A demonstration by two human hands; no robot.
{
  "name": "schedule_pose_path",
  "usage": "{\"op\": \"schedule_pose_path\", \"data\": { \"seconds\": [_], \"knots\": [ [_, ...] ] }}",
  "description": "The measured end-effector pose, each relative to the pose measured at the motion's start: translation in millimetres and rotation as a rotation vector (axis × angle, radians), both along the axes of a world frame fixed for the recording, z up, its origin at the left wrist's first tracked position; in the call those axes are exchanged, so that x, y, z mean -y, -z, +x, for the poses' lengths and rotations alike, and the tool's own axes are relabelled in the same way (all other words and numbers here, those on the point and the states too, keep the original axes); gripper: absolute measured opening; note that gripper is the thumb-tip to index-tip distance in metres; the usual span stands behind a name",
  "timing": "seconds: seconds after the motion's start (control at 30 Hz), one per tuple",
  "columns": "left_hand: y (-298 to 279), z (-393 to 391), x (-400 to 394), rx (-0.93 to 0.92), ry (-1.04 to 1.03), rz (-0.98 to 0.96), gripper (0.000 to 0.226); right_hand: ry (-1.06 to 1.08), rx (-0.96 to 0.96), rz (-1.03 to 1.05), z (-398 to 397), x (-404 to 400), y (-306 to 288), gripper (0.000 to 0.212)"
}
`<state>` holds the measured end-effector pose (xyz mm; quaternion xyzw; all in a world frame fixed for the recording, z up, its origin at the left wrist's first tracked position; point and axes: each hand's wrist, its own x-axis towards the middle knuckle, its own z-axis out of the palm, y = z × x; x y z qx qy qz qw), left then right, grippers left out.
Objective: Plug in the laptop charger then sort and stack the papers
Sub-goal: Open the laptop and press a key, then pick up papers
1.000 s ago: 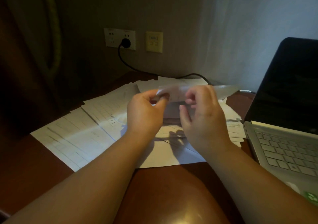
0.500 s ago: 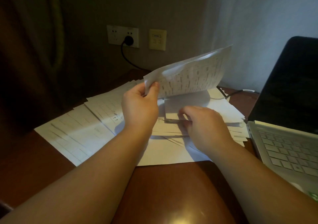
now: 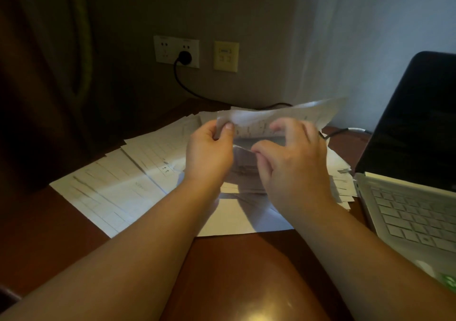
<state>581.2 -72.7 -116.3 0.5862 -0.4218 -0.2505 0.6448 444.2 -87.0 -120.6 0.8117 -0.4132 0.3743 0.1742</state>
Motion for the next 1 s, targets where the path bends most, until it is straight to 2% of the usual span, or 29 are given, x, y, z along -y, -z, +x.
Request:
{"op": "schedule_pose_path", "data": {
  "seconds": [0.17,0.27,0.37,0.43,0.5,0.53,0.57,0.77,0.83,0.93,1.0],
  "knots": [
    [-4.0,-2.5,-3.5,-0.049,0.159,0.028,0.022,0.023,-0.034,0.041,-1.4,-2.1,-4.5,0.021],
    [-2.9,-3.9,-7.2,-0.125,0.133,-0.028,0.024,0.032,-0.019,-0.004,-2.5,0.3,-5.2,0.020],
    [-5.3,-2.8,-5.7,-0.329,0.024,-0.075,0.020,0.024,0.015,-0.088,-2.2,-3.5,-6.0,0.015],
    [-9.2,2.4,-3.2,-0.514,-0.006,0.000,0.023,-0.004,0.026,-0.098,0.1,-10.1,-7.1,0.015],
    [-16.3,8.7,-3.1,-0.829,0.127,0.131,0.034,-0.016,0.014,-0.088,2.5,-18.8,-11.6,0.019],
    [-20.4,11.9,-6.9,-0.945,0.238,0.182,0.036,-0.019,-0.003,-0.081,3.8,-23.5,-14.4,0.022],
    [-24.4,14.8,-10.8,-0.985,0.319,0.231,0.037,-0.020,-0.023,-0.076,5.0,-28.2,-17.7,0.025],
    [-45.4,21.5,-26.7,-0.757,0.462,0.463,0.026,-0.094,-0.133,0.011,-2.9,-62.5,-30.4,0.021],
    [-51.3,22.8,-35.6,-0.697,0.466,0.513,0.022,-0.155,-0.123,0.143,-12.7,-76.5,-33.5,0.025],
    [-53.6,26.0,-49.7,-0.586,0.501,0.567,0.018,-0.280,-0.014,0.442,-28.2,-92.2,-41.8,0.052],
    [-57.2,26.9,-59.7,-0.566,0.485,0.581,0.010,-0.314,0.053,0.571,-38.4,-98.1,-44.6,0.050]
  ]
}}
